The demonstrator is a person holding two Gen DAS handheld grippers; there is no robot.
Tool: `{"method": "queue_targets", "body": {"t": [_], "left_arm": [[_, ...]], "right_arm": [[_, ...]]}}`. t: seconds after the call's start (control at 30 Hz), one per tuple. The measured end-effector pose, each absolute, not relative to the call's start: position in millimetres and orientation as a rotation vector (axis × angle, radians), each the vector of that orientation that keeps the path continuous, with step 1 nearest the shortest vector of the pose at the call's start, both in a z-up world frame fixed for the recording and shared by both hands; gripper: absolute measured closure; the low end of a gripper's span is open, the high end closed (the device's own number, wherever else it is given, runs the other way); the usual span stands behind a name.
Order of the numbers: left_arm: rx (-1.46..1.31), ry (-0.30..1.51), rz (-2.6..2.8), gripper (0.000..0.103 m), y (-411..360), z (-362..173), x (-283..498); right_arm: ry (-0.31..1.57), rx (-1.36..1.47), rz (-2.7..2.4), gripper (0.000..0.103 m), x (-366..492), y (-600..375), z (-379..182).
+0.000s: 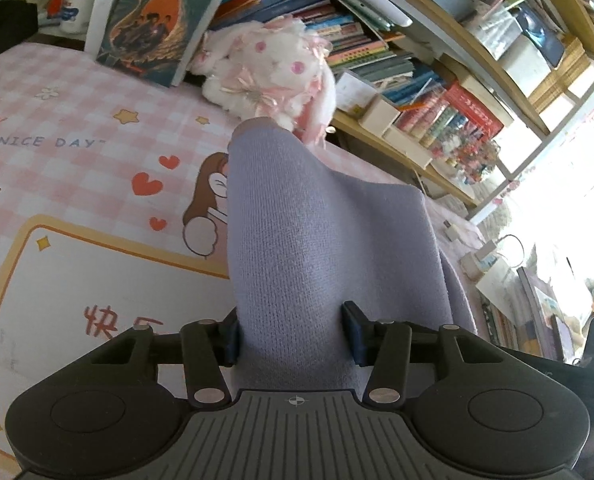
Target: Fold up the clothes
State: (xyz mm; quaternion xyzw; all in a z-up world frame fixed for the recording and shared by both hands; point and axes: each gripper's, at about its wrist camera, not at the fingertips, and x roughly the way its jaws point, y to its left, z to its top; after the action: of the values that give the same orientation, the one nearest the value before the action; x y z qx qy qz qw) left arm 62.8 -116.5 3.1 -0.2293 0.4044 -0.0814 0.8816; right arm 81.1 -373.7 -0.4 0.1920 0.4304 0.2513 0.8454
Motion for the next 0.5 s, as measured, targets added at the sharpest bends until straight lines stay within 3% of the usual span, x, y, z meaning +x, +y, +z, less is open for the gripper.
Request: {"method": "queue_targets", "body": {"t": [0.5], "left_arm": [[-0.435,0.847,-0.181,0.054,-137,12,56]], "right_arm": [[0.888,0.423,0.514,0.075,68,-392,4]]}}
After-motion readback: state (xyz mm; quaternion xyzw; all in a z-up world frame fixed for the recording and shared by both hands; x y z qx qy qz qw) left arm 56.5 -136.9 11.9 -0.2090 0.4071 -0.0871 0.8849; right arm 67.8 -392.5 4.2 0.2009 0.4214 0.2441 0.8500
